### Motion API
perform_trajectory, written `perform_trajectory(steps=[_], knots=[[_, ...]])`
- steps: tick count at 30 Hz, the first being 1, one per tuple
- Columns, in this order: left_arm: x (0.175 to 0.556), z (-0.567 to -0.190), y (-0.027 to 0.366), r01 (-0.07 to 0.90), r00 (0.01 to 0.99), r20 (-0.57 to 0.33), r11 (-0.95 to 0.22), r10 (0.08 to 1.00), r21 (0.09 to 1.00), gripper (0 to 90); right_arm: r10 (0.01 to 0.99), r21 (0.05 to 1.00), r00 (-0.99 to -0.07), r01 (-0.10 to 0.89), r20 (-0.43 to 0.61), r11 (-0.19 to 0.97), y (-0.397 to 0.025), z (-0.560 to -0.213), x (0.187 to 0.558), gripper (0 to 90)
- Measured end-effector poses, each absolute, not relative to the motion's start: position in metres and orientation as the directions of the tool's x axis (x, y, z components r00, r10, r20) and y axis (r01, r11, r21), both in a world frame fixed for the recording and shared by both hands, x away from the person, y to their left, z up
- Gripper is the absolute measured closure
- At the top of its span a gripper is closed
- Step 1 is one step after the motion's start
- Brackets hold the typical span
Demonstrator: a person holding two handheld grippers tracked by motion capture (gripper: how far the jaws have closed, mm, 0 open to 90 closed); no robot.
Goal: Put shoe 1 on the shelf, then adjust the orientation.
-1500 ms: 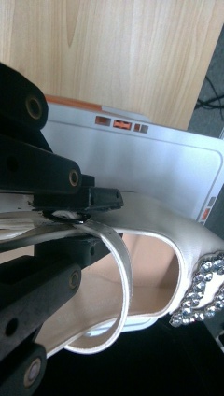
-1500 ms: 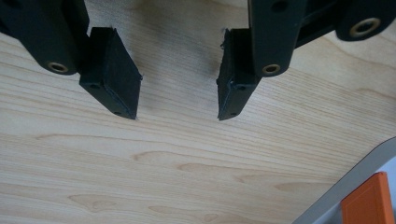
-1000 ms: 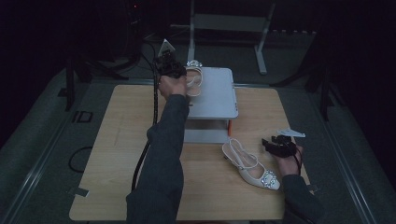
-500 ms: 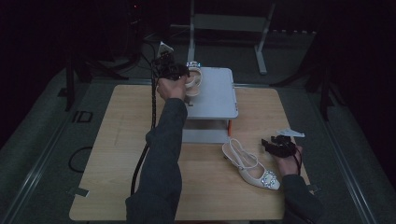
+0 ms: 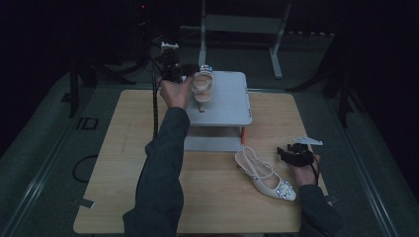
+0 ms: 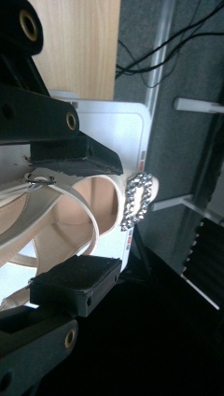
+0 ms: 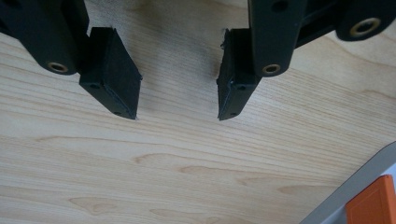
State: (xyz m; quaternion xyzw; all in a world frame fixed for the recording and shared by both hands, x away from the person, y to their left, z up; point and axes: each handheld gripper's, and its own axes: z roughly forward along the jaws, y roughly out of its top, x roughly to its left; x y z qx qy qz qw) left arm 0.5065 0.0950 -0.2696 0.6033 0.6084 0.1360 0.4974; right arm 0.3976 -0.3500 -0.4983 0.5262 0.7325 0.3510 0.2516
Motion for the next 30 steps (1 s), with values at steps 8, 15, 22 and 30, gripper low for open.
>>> perform_trajectory(steps=[8,15,22,30], knots=[[0.488,-0.260,0.100,0.596,0.327,-0.352,0.098,0.877,0.797,48.6,0.947,0.778,-0.321,0.595,-0.001,0.202,-0.350,-0.498,0.397,48.8],[0.465,-0.257,0.110,0.579,0.395,-0.360,0.075,0.845,0.812,47.6,0.946,0.775,-0.325,0.595,-0.007,0.211,-0.347,-0.498,0.396,48.8],[0.445,-0.262,0.115,0.561,0.478,-0.310,-0.014,0.822,0.827,45.1,0.944,0.776,-0.329,0.594,-0.007,0.213,-0.346,-0.498,0.395,48.9],[0.412,-0.279,0.109,0.529,0.570,-0.259,-0.106,0.779,0.842,45.5,0.938,0.785,-0.346,0.579,-0.011,0.223,-0.342,-0.489,0.390,48.4]])
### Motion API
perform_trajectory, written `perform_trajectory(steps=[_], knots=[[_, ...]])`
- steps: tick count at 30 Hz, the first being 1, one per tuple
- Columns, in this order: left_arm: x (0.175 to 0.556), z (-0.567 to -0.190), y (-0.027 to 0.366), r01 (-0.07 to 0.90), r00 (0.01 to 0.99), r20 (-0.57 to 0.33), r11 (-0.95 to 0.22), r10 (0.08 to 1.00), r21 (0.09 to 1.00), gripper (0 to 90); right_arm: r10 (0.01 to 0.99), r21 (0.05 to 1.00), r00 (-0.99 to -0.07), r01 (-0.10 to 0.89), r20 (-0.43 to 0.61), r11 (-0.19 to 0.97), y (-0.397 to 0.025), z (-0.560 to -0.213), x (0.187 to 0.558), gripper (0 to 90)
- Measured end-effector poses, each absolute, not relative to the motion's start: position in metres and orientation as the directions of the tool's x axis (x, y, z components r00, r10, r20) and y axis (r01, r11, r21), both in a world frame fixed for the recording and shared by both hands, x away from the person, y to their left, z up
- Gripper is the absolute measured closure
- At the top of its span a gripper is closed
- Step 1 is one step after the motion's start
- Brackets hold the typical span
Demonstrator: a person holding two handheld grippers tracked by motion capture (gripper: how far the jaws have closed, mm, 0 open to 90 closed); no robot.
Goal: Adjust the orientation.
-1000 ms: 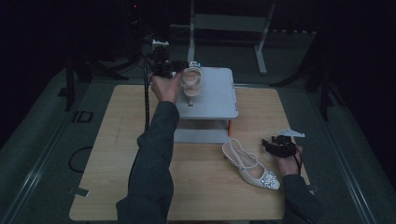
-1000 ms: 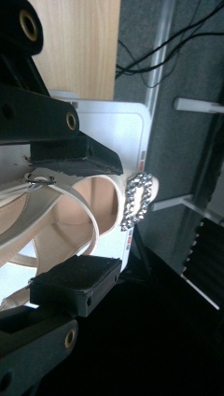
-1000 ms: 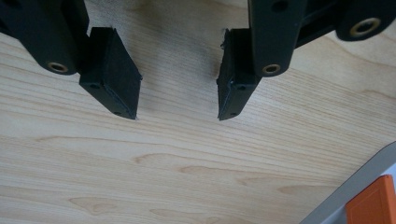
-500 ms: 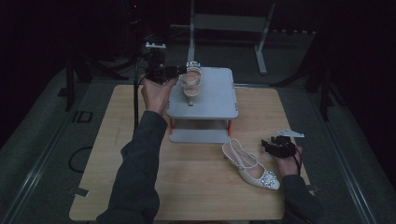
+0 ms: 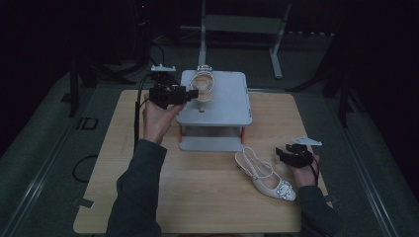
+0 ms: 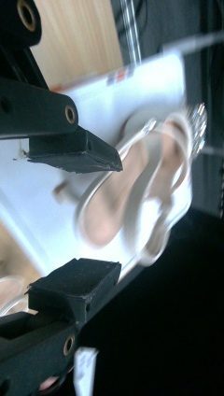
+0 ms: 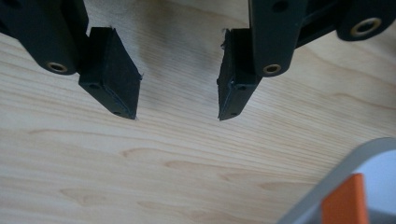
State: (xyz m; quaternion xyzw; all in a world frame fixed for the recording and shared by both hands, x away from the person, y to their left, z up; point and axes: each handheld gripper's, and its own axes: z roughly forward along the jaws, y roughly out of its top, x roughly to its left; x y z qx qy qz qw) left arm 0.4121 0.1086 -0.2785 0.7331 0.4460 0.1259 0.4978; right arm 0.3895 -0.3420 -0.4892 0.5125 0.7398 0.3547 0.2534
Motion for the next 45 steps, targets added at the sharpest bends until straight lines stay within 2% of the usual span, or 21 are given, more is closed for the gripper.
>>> perform_trajectory(steps=[5,10,13,16,26,34,38,40,45], knots=[[0.387,-0.294,0.092,0.487,0.635,-0.191,-0.195,0.749,0.852,48.9,0.928,0.802,-0.373,0.553,-0.003,0.224,-0.341,-0.477,0.378,48.2],[0.371,-0.322,0.062,0.468,0.704,-0.126,-0.324,0.699,0.822,53.4,0.910,0.809,-0.414,0.535,0.001,0.242,-0.340,-0.468,0.360,48.1],[0.369,-0.337,0.050,0.477,0.727,-0.133,-0.356,0.674,0.804,55.3,0.901,0.814,-0.434,0.530,0.022,0.236,-0.339,-0.466,0.353,47.9],[0.371,-0.367,0.028,0.498,0.746,-0.133,-0.414,0.653,0.762,56.6,0.879,0.819,-0.477,0.512,0.020,0.258,-0.336,-0.460,0.336,47.6],[0.383,-0.420,-0.023,0.530,0.771,-0.182,-0.457,0.610,0.714,56.2,0.837,0.796,-0.547,0.514,0.019,0.318,-0.327,-0.464,0.310,47.4],[0.392,-0.432,-0.046,0.533,0.777,-0.169,-0.490,0.606,0.690,59.6,0.818,0.765,-0.575,0.531,0.009,0.365,-0.323,-0.472,0.305,52.4],[0.396,-0.436,-0.048,0.554,0.776,-0.228,-0.463,0.587,0.692,64.0,0.809,0.752,-0.587,0.516,-0.037,0.409,-0.317,-0.472,0.307,58.5],[0.395,-0.435,-0.048,0.548,0.783,-0.219,-0.479,0.582,0.685,67.7,0.807,0.748,-0.589,0.513,-0.051,0.421,-0.315,-0.472,0.308,60.7],[0.392,-0.433,-0.045,0.555,0.780,-0.219,-0.487,0.586,0.674,68.2,0.802,0.744,-0.594,0.510,-0.059,0.432,-0.313,-0.472,0.310,63.2]])
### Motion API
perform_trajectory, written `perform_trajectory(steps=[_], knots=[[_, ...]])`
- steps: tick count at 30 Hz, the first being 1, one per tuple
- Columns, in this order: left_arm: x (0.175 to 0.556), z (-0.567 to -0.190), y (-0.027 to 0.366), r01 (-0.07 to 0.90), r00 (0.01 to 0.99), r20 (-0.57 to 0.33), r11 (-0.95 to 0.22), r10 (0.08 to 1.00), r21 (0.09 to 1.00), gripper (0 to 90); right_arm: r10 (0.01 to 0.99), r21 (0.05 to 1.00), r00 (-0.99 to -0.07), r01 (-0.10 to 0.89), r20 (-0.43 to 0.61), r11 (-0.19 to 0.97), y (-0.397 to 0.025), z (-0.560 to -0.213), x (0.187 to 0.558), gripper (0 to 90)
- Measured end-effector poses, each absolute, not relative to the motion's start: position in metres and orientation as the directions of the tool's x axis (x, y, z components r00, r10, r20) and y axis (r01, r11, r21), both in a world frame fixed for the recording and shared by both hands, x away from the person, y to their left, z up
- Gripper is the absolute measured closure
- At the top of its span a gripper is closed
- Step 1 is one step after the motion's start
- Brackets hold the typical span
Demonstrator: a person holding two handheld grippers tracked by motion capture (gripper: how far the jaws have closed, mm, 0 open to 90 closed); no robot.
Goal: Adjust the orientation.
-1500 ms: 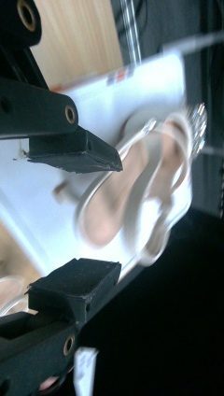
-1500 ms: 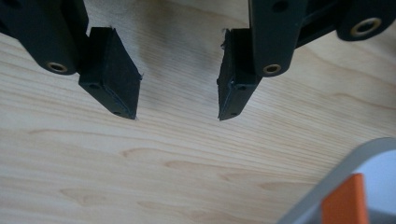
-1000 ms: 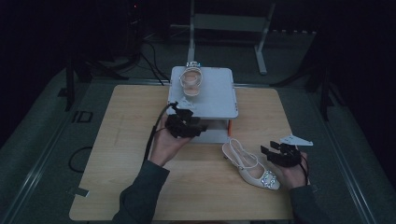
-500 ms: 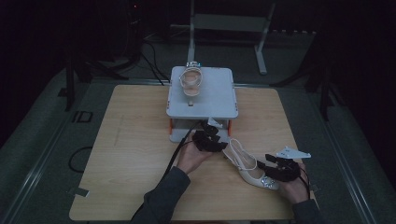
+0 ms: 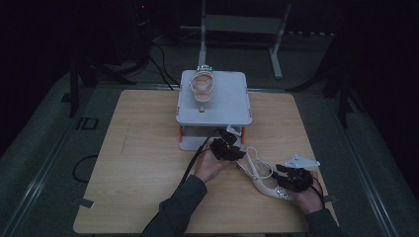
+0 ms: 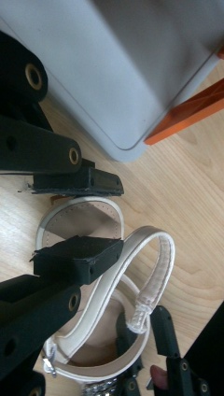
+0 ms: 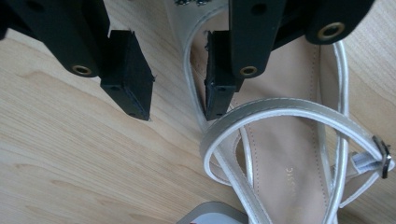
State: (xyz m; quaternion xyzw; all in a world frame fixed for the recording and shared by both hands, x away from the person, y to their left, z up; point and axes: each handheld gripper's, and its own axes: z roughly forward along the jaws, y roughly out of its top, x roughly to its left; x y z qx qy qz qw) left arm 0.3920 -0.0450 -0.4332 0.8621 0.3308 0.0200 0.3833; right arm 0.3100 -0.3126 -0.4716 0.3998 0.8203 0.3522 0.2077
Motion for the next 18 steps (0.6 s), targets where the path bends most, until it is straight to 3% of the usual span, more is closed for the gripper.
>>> perform_trajectory(steps=[18], knots=[[0.363,-0.439,-0.033,0.595,0.771,-0.325,-0.436,0.548,0.675,67.1,0.823,0.719,-0.532,0.493,-0.196,0.490,-0.303,-0.468,0.349,50.3]])
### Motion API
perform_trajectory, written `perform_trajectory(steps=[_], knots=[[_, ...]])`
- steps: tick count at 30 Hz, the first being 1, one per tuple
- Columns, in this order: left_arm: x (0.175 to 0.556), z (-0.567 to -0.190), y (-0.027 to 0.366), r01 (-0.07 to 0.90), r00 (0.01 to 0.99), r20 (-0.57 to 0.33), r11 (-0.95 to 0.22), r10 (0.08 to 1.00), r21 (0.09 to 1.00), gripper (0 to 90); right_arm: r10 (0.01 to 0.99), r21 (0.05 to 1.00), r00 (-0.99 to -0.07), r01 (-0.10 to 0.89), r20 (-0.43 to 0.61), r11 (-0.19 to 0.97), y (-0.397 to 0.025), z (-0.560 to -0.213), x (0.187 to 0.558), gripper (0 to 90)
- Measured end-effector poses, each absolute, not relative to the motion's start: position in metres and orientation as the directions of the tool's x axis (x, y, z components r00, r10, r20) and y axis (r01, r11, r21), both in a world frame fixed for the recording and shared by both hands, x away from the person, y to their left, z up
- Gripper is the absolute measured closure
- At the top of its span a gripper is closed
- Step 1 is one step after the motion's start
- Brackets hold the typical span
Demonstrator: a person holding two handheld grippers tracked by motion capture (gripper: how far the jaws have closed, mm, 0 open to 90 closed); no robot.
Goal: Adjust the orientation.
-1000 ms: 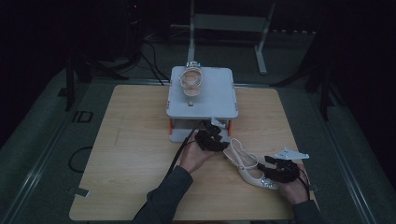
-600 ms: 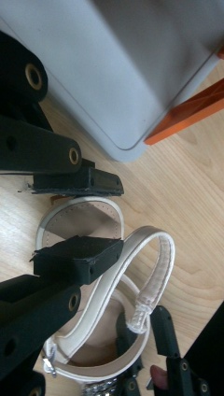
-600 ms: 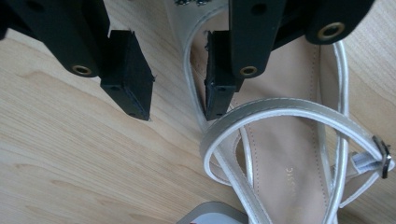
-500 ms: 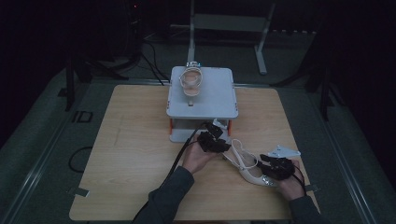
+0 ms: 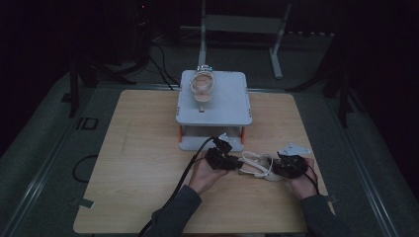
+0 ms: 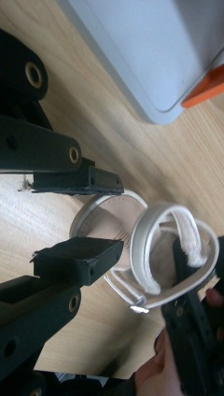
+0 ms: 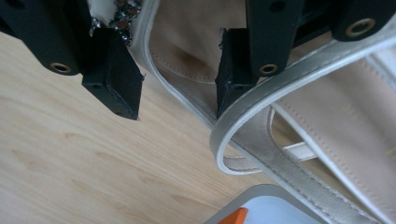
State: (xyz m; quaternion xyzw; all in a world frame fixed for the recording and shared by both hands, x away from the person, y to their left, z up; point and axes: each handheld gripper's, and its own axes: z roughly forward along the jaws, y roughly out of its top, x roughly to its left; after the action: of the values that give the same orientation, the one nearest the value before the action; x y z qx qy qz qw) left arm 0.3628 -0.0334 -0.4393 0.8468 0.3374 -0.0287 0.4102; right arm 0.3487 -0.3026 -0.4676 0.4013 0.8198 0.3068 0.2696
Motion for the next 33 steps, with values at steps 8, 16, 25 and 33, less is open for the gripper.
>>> perform_trajectory(steps=[8,16,25,33], knots=[[0.357,-0.441,-0.038,0.597,0.777,-0.353,-0.432,0.522,0.676,65.5,0.788,0.676,-0.544,0.467,-0.289,0.570,-0.299,-0.464,0.361,42.8],[0.353,-0.441,-0.042,0.590,0.784,-0.351,-0.439,0.512,0.678,65.4,0.798,0.675,-0.525,0.476,-0.296,0.564,-0.302,-0.461,0.365,32.7],[0.351,-0.442,-0.042,0.580,0.789,-0.339,-0.441,0.512,0.685,64.0,0.871,0.771,-0.464,0.492,-0.159,0.404,-0.336,-0.449,0.333,39.6],[0.350,-0.442,-0.042,0.583,0.787,-0.341,-0.437,0.515,0.685,64.2,0.893,0.754,-0.436,0.550,-0.107,0.359,-0.347,-0.463,0.307,48.1]])
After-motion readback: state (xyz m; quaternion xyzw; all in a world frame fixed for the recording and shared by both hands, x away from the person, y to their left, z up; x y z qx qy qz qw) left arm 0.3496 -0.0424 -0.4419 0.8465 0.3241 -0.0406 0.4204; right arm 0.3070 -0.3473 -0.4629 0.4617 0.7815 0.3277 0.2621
